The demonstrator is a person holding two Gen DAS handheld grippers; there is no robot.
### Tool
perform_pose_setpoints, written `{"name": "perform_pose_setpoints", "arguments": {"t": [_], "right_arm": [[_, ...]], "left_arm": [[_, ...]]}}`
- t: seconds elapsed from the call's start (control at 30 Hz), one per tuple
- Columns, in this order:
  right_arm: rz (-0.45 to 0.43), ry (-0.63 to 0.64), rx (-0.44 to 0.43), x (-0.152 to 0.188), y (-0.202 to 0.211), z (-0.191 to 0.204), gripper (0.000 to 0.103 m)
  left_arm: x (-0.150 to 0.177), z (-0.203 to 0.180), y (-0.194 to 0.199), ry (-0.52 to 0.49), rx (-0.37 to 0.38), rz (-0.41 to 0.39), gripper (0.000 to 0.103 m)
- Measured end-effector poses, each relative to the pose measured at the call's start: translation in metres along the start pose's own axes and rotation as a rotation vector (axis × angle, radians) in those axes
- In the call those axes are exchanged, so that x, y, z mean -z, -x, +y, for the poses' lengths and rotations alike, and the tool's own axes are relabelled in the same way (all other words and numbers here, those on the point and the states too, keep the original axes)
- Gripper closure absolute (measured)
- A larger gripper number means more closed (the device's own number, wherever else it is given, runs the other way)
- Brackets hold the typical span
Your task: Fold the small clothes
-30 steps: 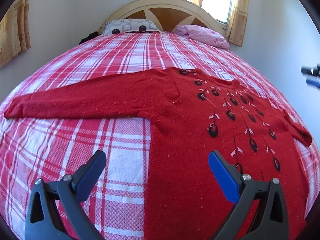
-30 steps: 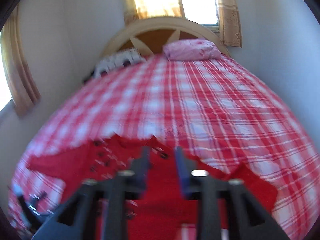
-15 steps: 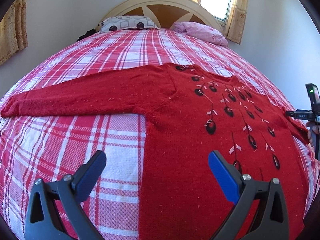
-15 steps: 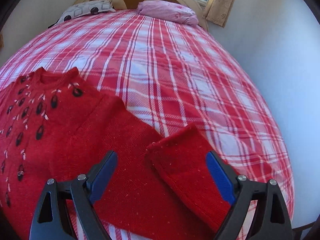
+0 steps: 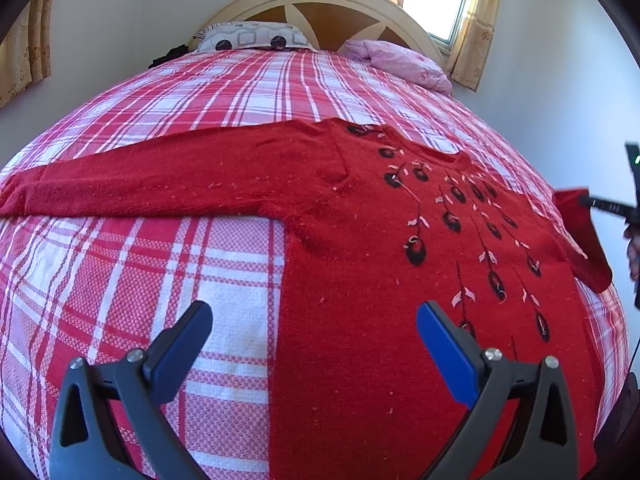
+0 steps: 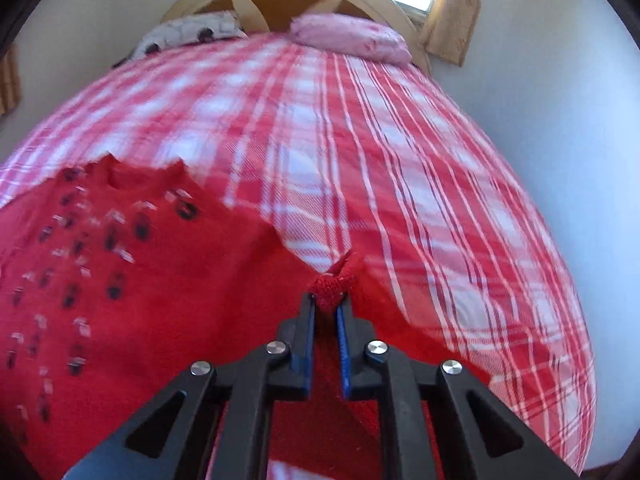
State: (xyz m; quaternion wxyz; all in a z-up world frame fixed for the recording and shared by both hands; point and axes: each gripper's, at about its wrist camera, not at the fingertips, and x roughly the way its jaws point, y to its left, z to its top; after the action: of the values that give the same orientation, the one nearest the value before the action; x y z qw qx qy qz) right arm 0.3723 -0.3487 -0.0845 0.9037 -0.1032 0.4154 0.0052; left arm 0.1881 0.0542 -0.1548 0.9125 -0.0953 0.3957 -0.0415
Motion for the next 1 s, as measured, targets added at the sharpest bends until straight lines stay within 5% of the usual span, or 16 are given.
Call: {"name": "perform_pose_setpoints", "arguments": {"t": [0.43,0.63,0.73,0.8,0.87,1.0], "right_arm": [[-0.222,0.232,-0.273,-0.052,0.125,0.175,0.094],[-0.155,0.273,-0.381,-0.030,0.101,0.251,0.094],[-0.031,0.297,-0.521,-0.013,0.075,0.270,0.093],[0.000,0.301,-0.556,-0.002,0.070,0.267,0.082],[-0.011,0.297,-0.573,0.010,0.077,0.254,0.052],[-0.009,0.212,-0.618,0.046,0.102,0.207,0.049]], "left_arm": [[0.001,0.014,0.004,0.086,0.057,-0.016,0.000],[0.000,0.014,0.004,0.088,0.044,-0.015,0.000],[-0.001,0.012,0.006,0.076,0.048,-0.009,0.000],[-0.002,0.010,0.008,0.057,0.064,-0.001,0.000],[-0.002,0.007,0.012,0.024,0.074,-0.008,0.000],[-0.009,-0.002,0.020,-0.019,0.118,-0.018,0.000]]}}
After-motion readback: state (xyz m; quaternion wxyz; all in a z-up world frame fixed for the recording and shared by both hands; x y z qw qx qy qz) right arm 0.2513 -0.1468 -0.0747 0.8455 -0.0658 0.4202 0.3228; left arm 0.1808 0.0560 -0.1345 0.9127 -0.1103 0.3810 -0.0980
